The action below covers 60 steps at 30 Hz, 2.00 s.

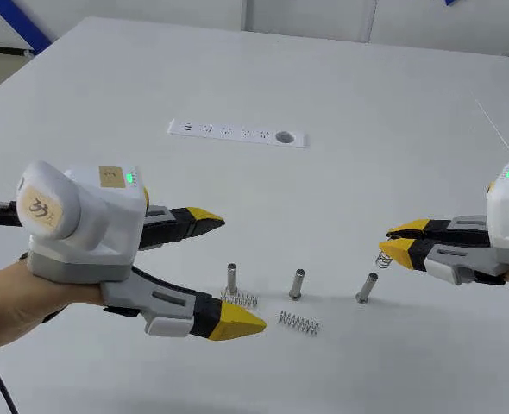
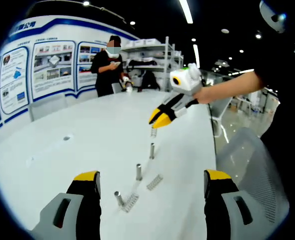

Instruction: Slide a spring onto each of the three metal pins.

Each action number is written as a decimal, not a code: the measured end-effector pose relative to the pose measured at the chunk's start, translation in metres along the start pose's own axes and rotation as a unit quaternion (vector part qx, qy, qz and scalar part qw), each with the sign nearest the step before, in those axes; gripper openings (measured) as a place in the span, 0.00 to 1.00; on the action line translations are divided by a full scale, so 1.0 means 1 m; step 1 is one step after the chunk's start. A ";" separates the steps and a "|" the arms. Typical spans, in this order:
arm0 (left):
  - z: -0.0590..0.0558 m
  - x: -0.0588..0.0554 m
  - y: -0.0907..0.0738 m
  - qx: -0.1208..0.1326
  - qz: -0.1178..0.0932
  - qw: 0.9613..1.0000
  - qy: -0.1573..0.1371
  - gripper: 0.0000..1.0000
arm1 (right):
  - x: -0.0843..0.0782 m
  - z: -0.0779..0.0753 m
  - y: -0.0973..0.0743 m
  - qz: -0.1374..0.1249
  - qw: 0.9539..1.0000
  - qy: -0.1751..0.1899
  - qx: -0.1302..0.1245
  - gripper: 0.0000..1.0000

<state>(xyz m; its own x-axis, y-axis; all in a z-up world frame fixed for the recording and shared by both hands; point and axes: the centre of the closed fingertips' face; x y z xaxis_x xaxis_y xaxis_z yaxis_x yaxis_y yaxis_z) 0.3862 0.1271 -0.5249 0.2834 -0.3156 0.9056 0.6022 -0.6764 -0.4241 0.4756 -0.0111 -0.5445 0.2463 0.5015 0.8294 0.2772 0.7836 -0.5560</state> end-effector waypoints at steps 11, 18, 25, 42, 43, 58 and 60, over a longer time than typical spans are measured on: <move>0.009 -0.009 -0.006 0.023 0.012 1.000 -0.013 0.98 | -0.013 0.000 0.013 0.014 1.000 0.013 0.006 0.11; 0.011 -0.013 -0.008 0.030 0.017 0.999 -0.027 0.99 | -0.017 0.000 0.017 0.020 1.000 0.010 0.007 0.11; 0.015 0.000 -0.007 0.038 -0.005 0.998 -0.051 0.98 | -0.016 -0.003 0.016 0.020 1.000 0.007 0.000 0.11; 0.021 -0.001 -0.010 0.047 -0.009 0.997 -0.067 0.97 | -0.019 -0.002 0.015 0.033 0.999 0.005 -0.008 0.11; 0.022 -0.001 -0.010 0.049 -0.010 0.996 -0.068 0.97 | -0.020 -0.002 0.015 0.033 0.999 0.006 -0.009 0.11; 0.024 -0.002 -0.010 0.053 -0.009 0.996 -0.073 0.97 | -0.048 -0.004 0.034 0.046 0.998 0.035 -0.019 0.11; 0.024 -0.002 -0.011 0.053 -0.010 0.996 -0.076 0.97 | -0.053 -0.005 0.036 0.050 0.998 0.035 -0.018 0.11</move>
<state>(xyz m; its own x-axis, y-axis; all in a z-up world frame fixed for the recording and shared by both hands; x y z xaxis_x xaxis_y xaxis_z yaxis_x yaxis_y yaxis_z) 0.3970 0.1506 -0.5220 0.3751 -0.1938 0.9065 0.6817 -0.6050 -0.4114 0.4771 -0.0109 -0.6086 0.3389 0.5479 0.7649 0.2818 0.7165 -0.6381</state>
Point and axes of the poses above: the centre of the closed fingertips' face, and the gripper's own axes: y roughly forward along the fingers, z roughly to its left, x roughly out of its top, and after that the axes turned 11 degrees about x, right-handed
